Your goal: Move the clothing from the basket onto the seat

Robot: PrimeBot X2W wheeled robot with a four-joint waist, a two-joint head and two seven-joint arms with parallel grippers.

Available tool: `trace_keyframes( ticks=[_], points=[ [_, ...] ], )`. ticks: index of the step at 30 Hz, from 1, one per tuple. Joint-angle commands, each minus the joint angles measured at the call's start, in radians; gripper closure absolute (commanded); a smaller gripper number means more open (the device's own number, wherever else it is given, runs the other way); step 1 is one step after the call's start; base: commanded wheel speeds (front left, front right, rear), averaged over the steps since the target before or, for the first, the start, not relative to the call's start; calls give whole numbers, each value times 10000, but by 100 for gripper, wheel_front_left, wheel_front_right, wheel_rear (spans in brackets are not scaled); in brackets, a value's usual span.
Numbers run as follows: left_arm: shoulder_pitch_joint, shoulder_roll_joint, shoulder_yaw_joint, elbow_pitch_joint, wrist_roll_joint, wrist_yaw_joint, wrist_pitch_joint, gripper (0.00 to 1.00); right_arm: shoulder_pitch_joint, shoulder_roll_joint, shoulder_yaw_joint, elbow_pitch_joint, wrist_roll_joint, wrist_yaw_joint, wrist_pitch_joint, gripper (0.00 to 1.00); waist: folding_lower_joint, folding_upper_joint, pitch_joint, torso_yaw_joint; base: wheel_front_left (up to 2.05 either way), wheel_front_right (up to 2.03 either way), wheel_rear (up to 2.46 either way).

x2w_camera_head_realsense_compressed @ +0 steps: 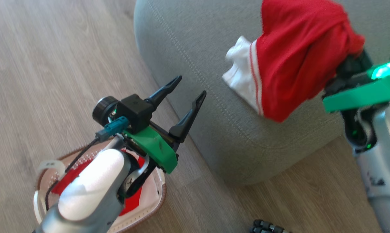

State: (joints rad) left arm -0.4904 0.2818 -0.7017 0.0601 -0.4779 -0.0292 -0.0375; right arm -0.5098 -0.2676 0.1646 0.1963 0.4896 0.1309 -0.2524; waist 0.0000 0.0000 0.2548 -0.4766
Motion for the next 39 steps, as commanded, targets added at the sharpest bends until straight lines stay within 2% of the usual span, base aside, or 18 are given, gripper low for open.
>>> trace_keyframes(
  ticks=[1,7,10,20,25,29,38,39],
  points=[
    [-541,249,321,-393,94,-30,53,0,-456,-183,63,-162,193,-2,-93,100,0,0,267,164,0,0,0],
    [-958,404,268,-608,201,-124,336,0,-2162,-650,373,1507,878,-2,-93,100,0,0,1076,488,0,0,0],
    [-1205,402,224,-707,246,-177,444,0,-2999,-935,177,2250,975,-2,-93,100,0,0,1448,755,0,0,0],
    [-1830,432,241,-837,316,-279,500,0,-4751,-1770,-32,4815,302,-2,-93,100,0,0,2379,1510,0,0,0],
    [-2007,425,223,-820,325,-297,504,0,-5116,-1764,252,6121,383,-2,-93,100,0,0,2733,1769,0,0,0],
    [-2081,365,179,-708,301,-309,420,0,-5350,-1651,1019,7455,608,-2,255,100,0,0,2796,1924,0,0,0],
    [-2104,293,188,-494,196,-289,238,0,-5428,-1602,2150,8538,1271,-2,1564,100,0,0,2646,2025,0,0,0],
    [-2091,288,190,-466,180,-282,213,0,-5454,-1628,2249,8608,1323,-2,1643,93,0,0,2602,2028,0,0,0]
  ],
)
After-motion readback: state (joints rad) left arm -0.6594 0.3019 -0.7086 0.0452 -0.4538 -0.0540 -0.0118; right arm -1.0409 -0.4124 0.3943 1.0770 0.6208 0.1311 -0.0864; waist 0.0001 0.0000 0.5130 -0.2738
